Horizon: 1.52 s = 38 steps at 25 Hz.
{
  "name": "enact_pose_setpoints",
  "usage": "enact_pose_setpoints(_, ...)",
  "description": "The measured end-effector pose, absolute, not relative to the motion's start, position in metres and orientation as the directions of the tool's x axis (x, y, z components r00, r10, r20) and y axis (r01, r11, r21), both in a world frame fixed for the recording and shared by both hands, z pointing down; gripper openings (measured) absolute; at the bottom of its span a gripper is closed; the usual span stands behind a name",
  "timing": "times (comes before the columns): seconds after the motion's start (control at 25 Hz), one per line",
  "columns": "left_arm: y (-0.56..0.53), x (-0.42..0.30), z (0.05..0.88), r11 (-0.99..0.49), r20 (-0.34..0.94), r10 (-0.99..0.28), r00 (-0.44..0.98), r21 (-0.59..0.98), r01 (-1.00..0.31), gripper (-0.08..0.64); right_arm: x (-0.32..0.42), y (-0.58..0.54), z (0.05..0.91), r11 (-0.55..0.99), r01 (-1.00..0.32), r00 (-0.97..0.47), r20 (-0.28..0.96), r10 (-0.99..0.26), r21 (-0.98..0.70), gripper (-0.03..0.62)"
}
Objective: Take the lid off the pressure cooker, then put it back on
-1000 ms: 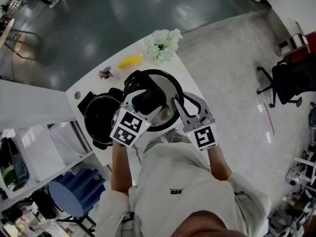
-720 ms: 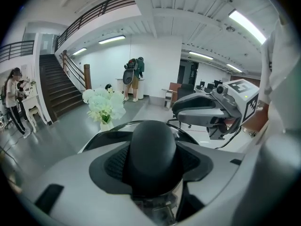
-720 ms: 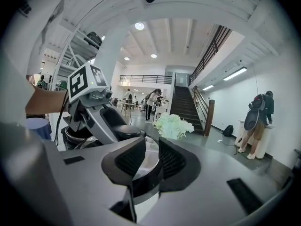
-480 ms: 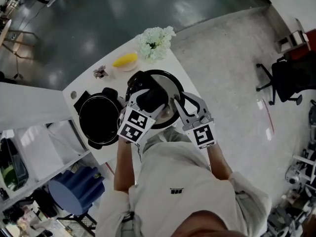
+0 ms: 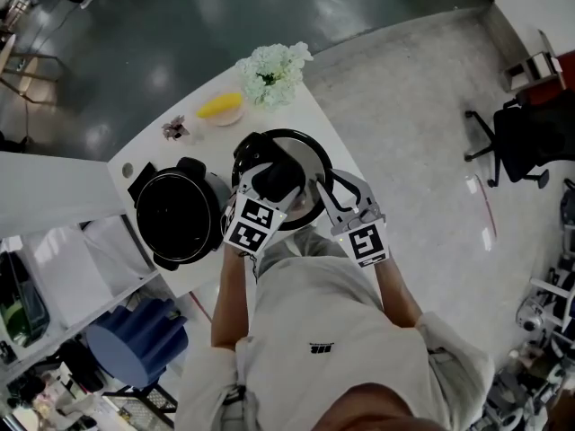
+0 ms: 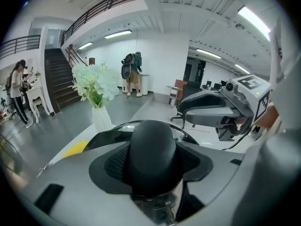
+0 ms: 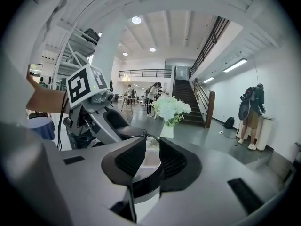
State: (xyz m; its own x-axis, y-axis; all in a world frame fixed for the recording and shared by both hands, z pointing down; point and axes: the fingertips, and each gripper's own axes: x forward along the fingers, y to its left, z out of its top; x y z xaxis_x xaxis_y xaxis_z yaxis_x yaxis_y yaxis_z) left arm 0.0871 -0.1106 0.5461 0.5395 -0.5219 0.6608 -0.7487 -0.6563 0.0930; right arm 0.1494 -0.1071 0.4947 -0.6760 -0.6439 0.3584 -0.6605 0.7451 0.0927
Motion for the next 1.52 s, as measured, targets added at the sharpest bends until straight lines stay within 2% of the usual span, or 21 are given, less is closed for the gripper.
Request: enact_pose_setpoints(1.52,-0.114,0.103,0.669,-0.568,0.712,-0.529,0.463,0.109,-0.816,0.287,0.178,-0.101,0.632,0.737,-0.676,-0.630,0.513,-0.583,0.008,0.078)
